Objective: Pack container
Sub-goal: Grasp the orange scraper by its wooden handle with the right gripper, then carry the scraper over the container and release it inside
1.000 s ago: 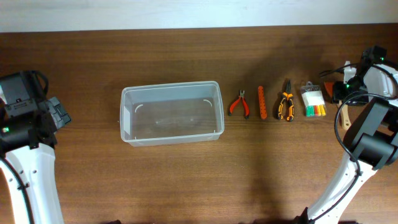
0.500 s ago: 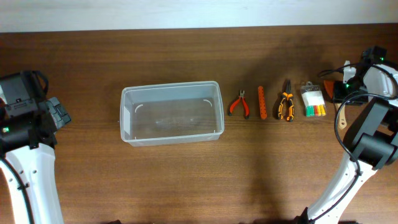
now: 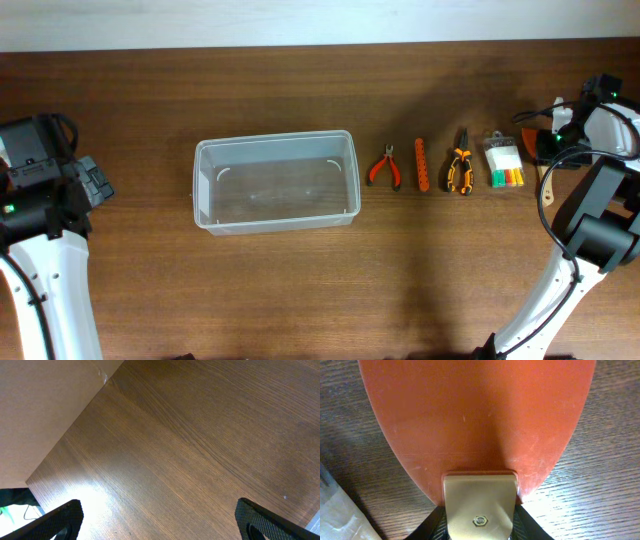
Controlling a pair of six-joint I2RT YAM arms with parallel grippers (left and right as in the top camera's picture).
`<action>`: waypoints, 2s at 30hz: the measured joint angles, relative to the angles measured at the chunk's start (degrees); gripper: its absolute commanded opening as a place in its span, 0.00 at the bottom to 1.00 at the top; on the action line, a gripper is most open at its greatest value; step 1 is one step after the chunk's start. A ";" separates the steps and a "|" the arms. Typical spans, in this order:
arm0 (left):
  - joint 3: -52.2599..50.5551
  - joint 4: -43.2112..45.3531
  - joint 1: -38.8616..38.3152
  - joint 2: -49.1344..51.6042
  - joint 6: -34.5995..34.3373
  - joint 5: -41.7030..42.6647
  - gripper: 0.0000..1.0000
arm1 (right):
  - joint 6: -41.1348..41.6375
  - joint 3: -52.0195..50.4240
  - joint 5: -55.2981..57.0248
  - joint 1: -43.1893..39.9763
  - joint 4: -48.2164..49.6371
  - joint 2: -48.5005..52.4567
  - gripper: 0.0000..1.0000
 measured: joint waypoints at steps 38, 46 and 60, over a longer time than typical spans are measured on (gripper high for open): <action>0.00 0.00 0.00 0.00 0.00 0.00 0.99 | 13.11 44.65 -9.25 21.18 -30.62 -1.25 0.12; 0.00 0.00 0.00 0.00 0.00 0.00 0.99 | 11.54 46.71 -10.25 38.38 -32.35 -2.38 0.09; 0.00 0.00 0.00 0.00 0.00 0.00 0.99 | -15.04 45.18 -14.05 55.45 -32.72 -2.36 0.04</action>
